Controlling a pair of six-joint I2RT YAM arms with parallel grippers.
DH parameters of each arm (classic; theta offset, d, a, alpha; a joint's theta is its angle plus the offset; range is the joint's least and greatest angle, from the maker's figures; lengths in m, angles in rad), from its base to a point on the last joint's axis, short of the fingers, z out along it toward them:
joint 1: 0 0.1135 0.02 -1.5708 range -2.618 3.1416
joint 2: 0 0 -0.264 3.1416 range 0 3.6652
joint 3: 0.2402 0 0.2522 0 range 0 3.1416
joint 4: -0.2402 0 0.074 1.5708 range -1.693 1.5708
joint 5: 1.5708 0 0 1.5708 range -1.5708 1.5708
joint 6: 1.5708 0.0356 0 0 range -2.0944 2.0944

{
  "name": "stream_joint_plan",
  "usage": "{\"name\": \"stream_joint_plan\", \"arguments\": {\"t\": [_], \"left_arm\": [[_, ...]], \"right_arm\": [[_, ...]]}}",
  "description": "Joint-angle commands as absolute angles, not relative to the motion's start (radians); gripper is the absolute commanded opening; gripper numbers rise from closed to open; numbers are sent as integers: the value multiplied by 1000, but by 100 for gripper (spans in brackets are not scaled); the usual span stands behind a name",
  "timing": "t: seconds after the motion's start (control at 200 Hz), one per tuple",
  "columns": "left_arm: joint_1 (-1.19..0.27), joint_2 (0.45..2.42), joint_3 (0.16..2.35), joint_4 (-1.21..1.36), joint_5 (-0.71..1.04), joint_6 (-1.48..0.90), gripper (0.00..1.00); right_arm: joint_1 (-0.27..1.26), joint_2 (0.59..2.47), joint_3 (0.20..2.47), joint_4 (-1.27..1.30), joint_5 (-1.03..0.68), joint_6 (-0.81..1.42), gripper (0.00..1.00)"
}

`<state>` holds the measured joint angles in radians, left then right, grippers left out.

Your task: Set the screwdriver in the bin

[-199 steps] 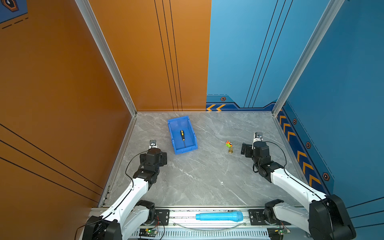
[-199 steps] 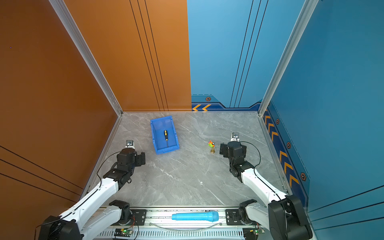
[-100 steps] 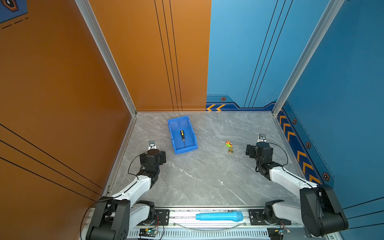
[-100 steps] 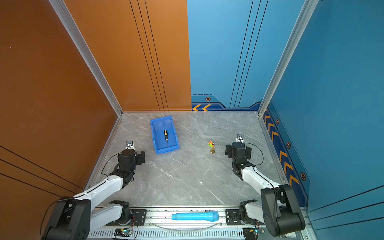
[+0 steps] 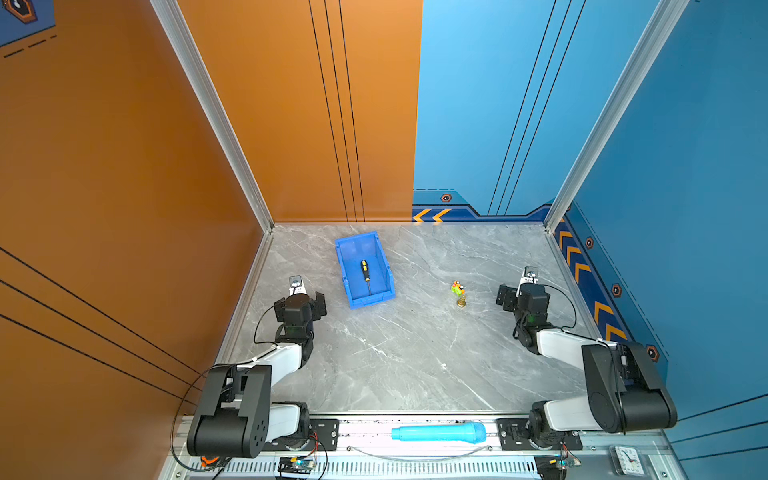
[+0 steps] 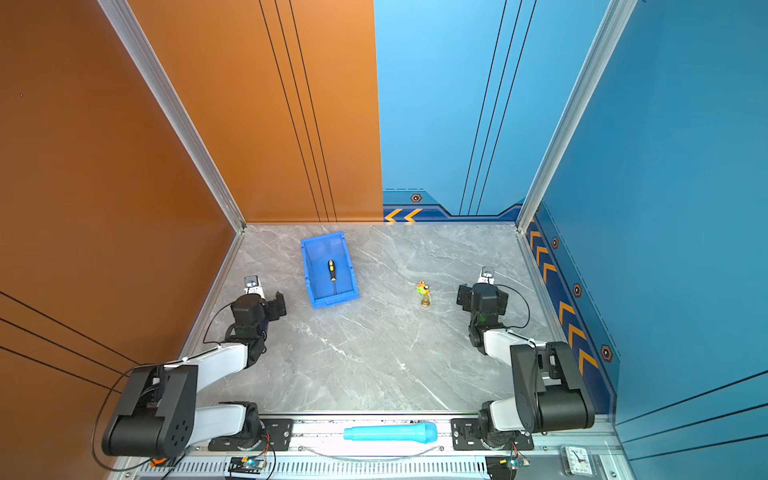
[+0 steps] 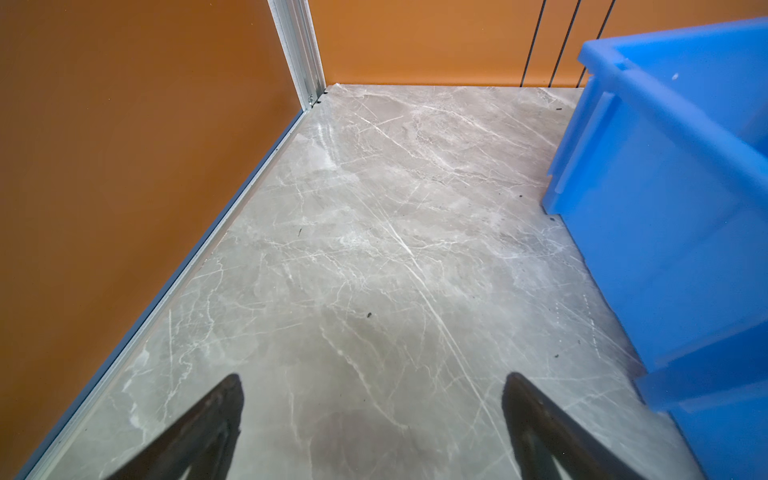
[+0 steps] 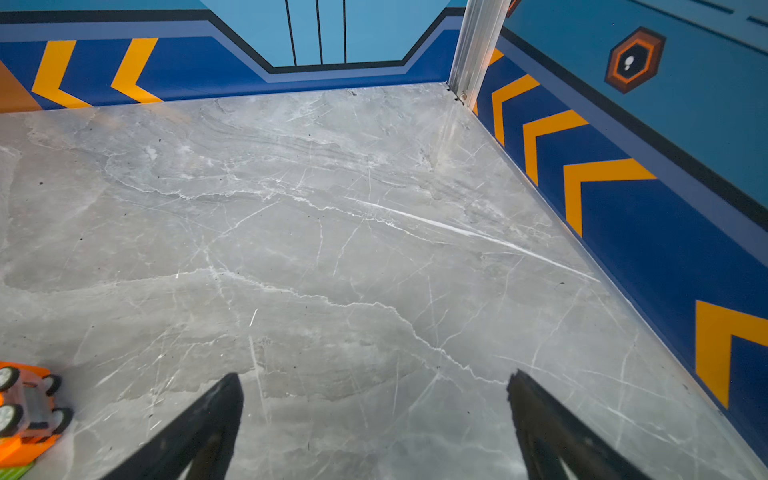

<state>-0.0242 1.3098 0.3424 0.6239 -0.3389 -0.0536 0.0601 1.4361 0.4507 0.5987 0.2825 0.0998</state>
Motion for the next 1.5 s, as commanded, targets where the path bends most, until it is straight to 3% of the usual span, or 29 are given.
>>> {"name": "stream_joint_plan", "arguments": {"t": [0.0,0.285,0.426,0.836,1.497], "left_arm": [[-14,1341,368,695,-308,-71,98],[-16,1433,391,770,-301,-71,98],[-25,1478,394,809,-289,-54,98],[-46,1562,372,936,-255,-10,98],[-52,1565,374,937,-241,2,98]], "right_arm": [[39,1468,437,723,233,92,100],[28,1503,414,797,218,100,100],[27,1554,344,980,200,92,100],[53,1546,360,932,263,81,100],[61,1548,357,942,279,75,100]]}}
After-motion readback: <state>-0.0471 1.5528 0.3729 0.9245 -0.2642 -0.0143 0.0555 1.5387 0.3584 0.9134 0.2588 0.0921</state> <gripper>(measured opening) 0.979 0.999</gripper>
